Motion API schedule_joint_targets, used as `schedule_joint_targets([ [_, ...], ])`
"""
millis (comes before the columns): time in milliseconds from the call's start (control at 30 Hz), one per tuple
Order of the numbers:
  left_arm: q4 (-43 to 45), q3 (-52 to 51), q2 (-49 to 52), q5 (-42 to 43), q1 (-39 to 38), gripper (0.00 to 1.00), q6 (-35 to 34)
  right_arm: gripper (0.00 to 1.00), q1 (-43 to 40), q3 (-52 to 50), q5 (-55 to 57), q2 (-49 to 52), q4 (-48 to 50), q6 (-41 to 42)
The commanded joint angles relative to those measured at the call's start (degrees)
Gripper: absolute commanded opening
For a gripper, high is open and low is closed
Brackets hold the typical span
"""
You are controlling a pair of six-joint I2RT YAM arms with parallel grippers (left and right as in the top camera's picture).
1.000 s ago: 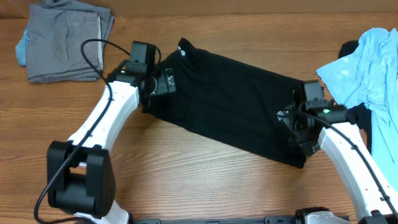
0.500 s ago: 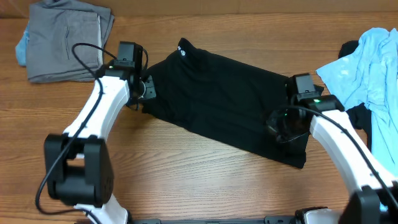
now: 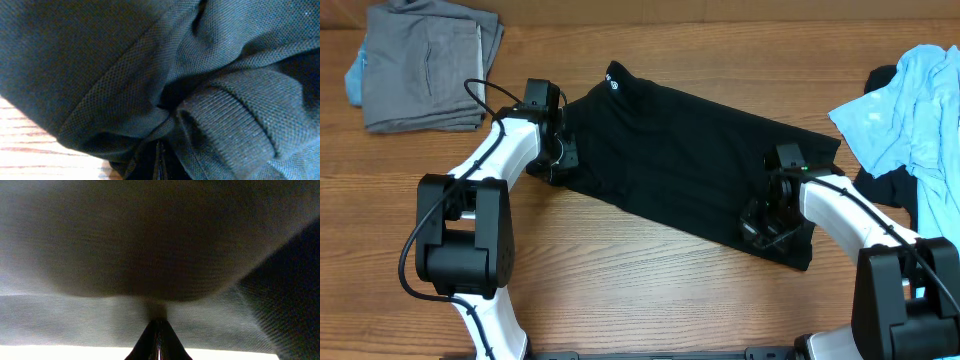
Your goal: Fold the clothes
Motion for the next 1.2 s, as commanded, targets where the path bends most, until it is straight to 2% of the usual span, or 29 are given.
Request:
schedule_joint_targets([
  [0, -2.6, 0.0, 2.8, -4.8, 1.5, 0.10, -3.7, 0.04, 0.0, -1.6, 3.5, 0.3, 0.2, 2.7],
  [33, -3.7, 0.0, 2.8, -6.8, 2.1, 0.12, -5.7, 0.04, 0.0, -1.7, 5.6, 0.3, -0.2, 4.0],
  [100, -6.0, 0.0, 2.8, -9.2, 3.1, 0.09, -9.4, 0.04, 0.0, -1.7, 8.2, 0.3, -0.4, 4.9],
  [200, -9.4, 0.0, 2.8, -9.5, 5.1, 0.04, -12.4, 0.04, -0.3, -1.7, 9.5, 0.3, 0.9, 4.8],
  [367, -14.3, 0.0, 2.8, -9.5, 8.7, 0.04, -16.4, 0.04, -1.2, -1.6, 9.8, 0.3, 3.4, 4.3],
  [767, -21.4, 0.0, 2.1, -6.6, 11.0, 0.05, -20.5, 0.09, -7.5, -1.0, 13.1, 0.3, 7.3, 3.3],
  [933, -21.5, 0.0, 0.6, -5.0, 11.0, 0.04, -20.5, 0.17, -12.0, 2.5, 10.9, 0.3, 6.4, -0.6],
  [1000, -21.5, 0.0, -0.6, -5.0, 10.9, 0.04, -20.5, 0.22, -12.6, 5.0, 8.3, 0.3, 5.1, -4.3],
  [1067, -21.4, 0.0, -2.3, -5.0, 10.9, 0.04, -20.5, 0.32, -12.6, 7.8, 7.5, 0.3, 2.9, -6.2],
  [1133, -21.2, 0.0, -4.9, -5.0, 10.9, 0.07, -20.5, 0.53, -12.6, 11.6, 7.6, 0.3, -0.7, -7.8],
  [1167, -21.2, 0.1, -6.1, -5.0, 10.9, 0.09, -20.5, 0.67, -12.6, 13.3, 7.6, 0.3, -2.4, -8.3],
])
